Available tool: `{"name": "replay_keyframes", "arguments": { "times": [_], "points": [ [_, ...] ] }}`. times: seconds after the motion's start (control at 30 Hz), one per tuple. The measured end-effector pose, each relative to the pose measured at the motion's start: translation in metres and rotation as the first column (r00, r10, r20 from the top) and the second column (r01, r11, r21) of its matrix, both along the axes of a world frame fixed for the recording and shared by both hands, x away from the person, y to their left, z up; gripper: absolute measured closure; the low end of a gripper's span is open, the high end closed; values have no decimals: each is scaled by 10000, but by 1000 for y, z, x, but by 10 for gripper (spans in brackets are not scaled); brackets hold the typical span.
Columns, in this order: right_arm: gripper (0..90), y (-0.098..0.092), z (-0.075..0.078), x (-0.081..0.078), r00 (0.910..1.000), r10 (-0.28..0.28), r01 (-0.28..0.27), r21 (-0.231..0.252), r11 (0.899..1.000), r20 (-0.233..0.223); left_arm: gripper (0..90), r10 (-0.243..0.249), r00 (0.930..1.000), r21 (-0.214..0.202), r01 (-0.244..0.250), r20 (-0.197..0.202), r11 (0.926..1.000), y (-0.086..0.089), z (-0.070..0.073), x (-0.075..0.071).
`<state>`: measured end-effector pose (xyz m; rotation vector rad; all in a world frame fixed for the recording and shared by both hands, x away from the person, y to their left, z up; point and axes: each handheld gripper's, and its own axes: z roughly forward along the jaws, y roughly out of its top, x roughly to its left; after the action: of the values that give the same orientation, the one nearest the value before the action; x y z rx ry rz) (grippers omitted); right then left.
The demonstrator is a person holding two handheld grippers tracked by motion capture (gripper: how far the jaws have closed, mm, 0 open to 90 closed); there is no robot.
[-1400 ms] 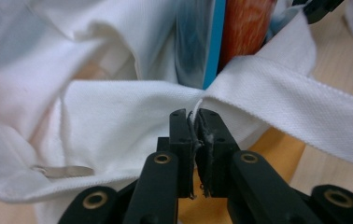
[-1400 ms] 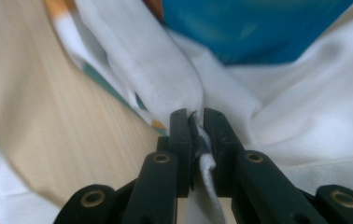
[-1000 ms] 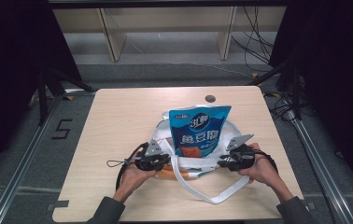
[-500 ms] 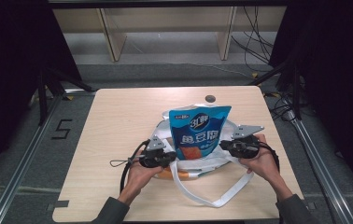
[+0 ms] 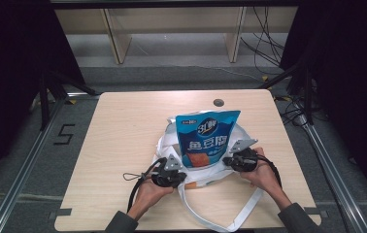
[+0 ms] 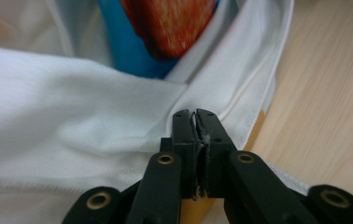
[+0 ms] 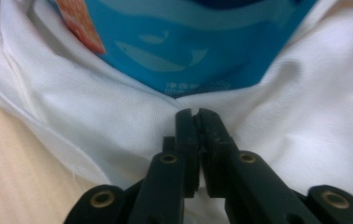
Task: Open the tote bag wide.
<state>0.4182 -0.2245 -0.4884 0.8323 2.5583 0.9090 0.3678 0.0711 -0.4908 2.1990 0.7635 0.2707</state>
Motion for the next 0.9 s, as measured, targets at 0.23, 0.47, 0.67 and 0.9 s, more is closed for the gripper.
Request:
{"name": "replay_keyframes", "arguments": {
  "times": [0.23,0.47,0.67,0.9],
  "points": [
    [842,-29,43,6,9890,-805,640,1317,9892,1240,797,711,9932,-871,-630,927,9942,26,32,13],
    [895,-34,28,41,9783,-1453,1324,936,9868,1474,872,2098,9706,-317,-2075,1180,9777,46,17,47],
    [900,-47,-12,63,9769,-2136,2130,817,9736,-6,891,2317,9706,500,-2351,653,9707,44,-22,63],
    [878,-47,-7,60,9700,-2429,2413,778,9673,111,854,2470,9661,646,-2519,753,9656,42,-15,60]
  ]
}}
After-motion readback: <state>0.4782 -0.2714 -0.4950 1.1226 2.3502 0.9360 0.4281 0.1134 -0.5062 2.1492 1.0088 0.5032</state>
